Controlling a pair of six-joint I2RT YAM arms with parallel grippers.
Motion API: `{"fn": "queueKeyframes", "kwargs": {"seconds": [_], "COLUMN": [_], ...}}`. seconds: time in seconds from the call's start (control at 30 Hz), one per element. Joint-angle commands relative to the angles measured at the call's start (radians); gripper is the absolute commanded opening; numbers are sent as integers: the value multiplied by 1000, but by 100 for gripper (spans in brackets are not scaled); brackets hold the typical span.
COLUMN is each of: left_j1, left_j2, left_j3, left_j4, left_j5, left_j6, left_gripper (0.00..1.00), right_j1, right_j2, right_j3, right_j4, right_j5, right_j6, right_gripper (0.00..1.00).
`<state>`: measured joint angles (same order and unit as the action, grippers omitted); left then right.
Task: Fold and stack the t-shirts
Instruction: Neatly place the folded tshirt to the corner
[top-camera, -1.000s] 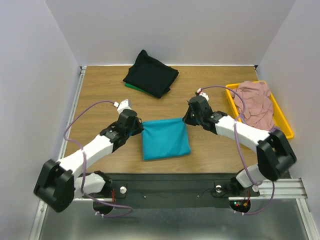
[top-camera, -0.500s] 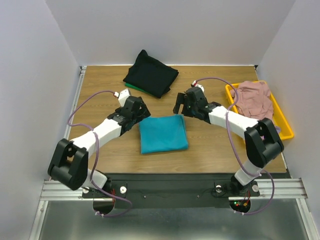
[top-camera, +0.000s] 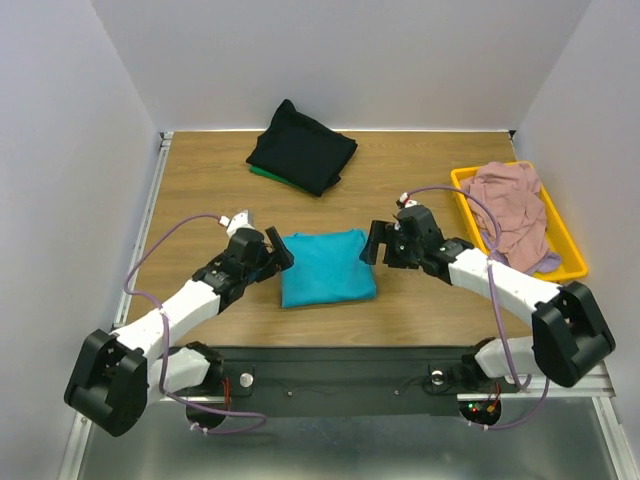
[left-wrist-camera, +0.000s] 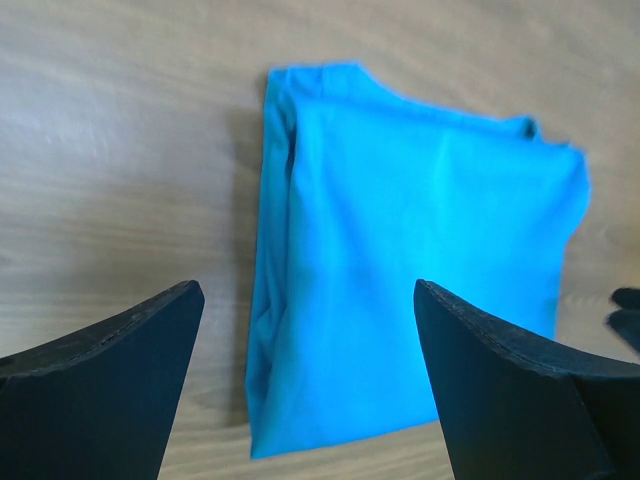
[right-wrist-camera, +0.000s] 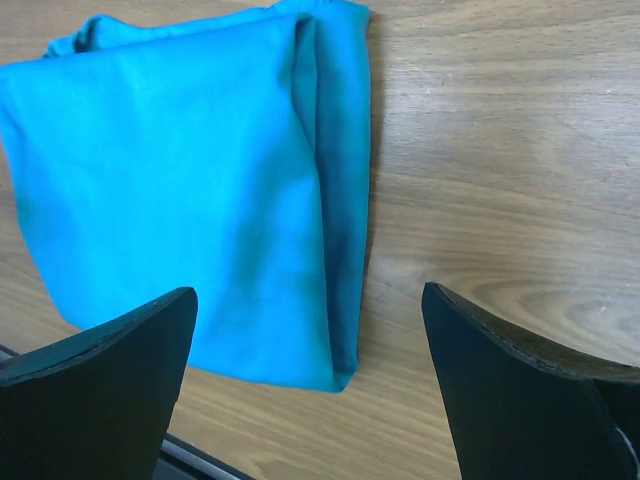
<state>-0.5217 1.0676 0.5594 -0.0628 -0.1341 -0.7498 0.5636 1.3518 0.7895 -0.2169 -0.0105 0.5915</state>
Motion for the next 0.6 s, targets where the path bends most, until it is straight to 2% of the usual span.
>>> {"fn": "queueKeyframes", "kwargs": {"seconds": [0.0,0.13,0.23,0.27,0.57], "left_j1": [0,-1,-6,-9,-47], "left_j2": [11,101,156,175,314], "left_j3": [-65,-62,-59,-58,-12], "left_j4": [106,113,130,130,132], "left_j5": [85,117,161,162,148], "left_j6": [12,27,47,49,50], "left_gripper": [98,98,92,86,72], "right_j1": [-1,-1,-1,1,-1], "right_j2": [-91,-143,-172,-184,-201], "right_j3": [-19,-45,-59,-61,-56], "right_j4": [22,14,1,-1,-38], "right_j5": [1,4,32,37,89], "right_j6": [1,11,14,17,21], "right_gripper": [100,100,100,100,100]}}
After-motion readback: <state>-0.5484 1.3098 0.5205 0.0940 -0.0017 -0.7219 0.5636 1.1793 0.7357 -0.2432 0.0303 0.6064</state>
